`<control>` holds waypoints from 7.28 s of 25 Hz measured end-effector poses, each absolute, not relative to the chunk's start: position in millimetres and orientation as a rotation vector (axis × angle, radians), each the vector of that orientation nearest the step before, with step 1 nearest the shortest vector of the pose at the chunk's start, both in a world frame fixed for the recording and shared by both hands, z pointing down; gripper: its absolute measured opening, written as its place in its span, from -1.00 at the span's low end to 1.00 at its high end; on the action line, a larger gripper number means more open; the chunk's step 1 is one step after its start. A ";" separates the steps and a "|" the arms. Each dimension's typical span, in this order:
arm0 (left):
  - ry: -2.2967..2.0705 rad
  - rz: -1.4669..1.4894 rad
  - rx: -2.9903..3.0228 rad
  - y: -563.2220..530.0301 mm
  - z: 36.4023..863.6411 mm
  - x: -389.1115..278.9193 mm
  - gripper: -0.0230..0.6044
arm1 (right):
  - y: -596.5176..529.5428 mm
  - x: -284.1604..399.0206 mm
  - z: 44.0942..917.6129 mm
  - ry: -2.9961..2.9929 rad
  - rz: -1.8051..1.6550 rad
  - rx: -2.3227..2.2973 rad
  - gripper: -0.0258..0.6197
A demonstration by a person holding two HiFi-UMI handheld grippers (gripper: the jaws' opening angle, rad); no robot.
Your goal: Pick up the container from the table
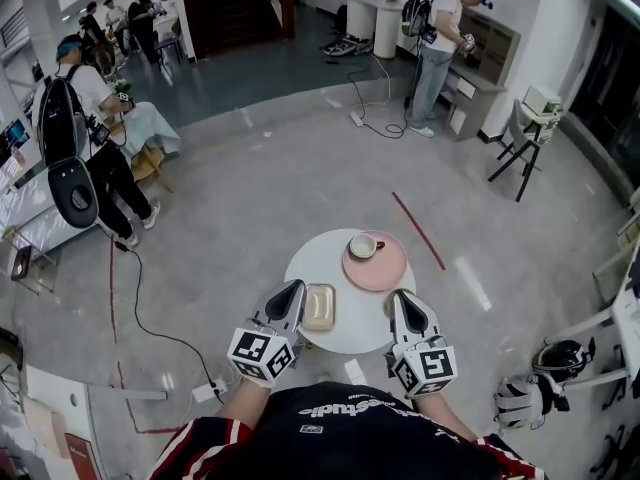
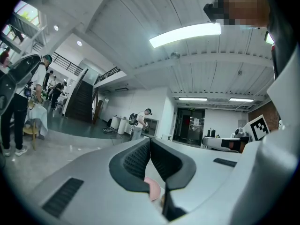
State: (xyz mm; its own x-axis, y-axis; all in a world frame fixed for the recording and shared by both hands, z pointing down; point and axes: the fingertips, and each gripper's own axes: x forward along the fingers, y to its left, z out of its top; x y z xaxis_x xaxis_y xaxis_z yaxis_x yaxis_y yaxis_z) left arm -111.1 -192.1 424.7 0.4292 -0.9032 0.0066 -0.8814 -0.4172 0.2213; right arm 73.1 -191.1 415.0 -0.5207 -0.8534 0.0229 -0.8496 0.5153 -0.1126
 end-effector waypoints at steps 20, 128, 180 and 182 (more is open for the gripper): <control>-1.528 -0.117 2.572 -228.4 446.8 -122.4 -0.85 | -220.3 59.6 442.2 2.656 -0.205 -1.615 -0.87; -1.069 0.148 1.738 -288.1 862.6 -146.3 -0.64 | -241.6 72.0 546.5 2.725 -0.205 -1.744 -0.87; -1.305 -0.114 2.171 -262.7 581.3 -166.4 -0.75 | -235.5 68.5 475.0 2.672 -0.226 -1.562 -0.87; -1.317 -0.138 2.197 -255.6 559.6 -167.2 -0.75 | -236.3 64.5 469.2 2.666 -0.251 -1.541 -0.87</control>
State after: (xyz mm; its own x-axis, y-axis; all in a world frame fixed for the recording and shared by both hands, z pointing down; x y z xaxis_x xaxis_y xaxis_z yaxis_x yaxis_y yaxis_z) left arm -167.2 -255.6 559.6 0.5099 -0.8379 0.1947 -0.7791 -0.3539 0.5174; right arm 64.5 -236.3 469.2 -0.5013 -0.8645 0.0363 -0.8561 0.4894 -0.1660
